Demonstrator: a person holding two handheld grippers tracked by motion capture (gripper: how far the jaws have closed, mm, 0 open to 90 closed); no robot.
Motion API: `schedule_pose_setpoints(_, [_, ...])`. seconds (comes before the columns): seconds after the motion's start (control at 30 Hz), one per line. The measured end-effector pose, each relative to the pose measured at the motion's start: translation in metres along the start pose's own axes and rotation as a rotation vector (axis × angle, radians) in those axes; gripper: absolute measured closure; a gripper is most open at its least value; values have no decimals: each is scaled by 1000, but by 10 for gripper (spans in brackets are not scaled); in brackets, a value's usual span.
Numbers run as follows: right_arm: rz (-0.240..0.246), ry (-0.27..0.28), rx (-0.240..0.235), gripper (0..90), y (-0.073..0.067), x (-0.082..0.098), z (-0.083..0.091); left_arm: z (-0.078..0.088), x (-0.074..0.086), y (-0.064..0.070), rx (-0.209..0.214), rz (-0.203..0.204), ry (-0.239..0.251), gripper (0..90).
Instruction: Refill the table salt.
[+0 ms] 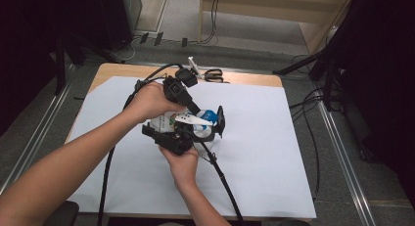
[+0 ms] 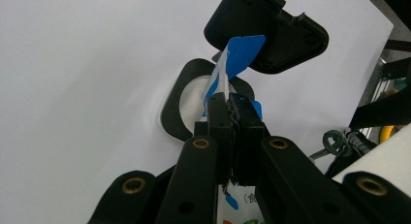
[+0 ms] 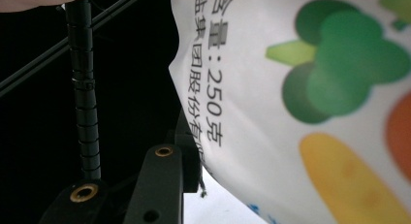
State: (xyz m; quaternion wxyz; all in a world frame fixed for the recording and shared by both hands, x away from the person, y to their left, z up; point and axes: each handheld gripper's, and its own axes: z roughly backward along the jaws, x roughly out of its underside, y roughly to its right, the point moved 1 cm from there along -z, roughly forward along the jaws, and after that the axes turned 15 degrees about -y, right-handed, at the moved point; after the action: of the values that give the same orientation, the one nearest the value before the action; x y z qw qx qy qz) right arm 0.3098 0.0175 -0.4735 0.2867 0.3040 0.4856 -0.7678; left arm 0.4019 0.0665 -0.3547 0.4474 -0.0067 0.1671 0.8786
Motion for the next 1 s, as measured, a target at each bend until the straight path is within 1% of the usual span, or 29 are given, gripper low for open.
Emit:
schedule_pose_setpoints(0.13, [-1,-4,0,709,0,-1,1,1,0,0,0,-1,-1,896])
schedule_pose_setpoints(0.27, [-2,-6,-3,710,0,-1,0,1,0,-1,-3,8,4,896])
schedule_pose_setpoints(0.4, [0,-4,-4,709,-1,-3,0,2,0,-1,-1,6,3,896])
schedule_pose_setpoints(0.43, [3,-4,-3,710,-1,-3,0,3,0,-1,-2,0,0,896])
schedule_pose_setpoints(0.47, [7,-4,-4,710,-1,-4,0,3,0,-1,-4,7,9,896])
schedule_pose_setpoints(0.6, [11,-6,0,709,-1,-6,1,4,0,-1,-4,7,13,896])
schedule_pose_setpoints(0.73, [12,-8,0,710,-1,-6,1,4,-1,-2,-6,-1,1,896])
schedule_pose_setpoints(0.8, [10,-6,-3,710,-1,-6,1,3,-1,-1,-4,13,13,895])
schedule_pose_setpoints(1.0, [9,-4,-7,709,-1,-6,0,4,-1,-2,-2,12,11,895])
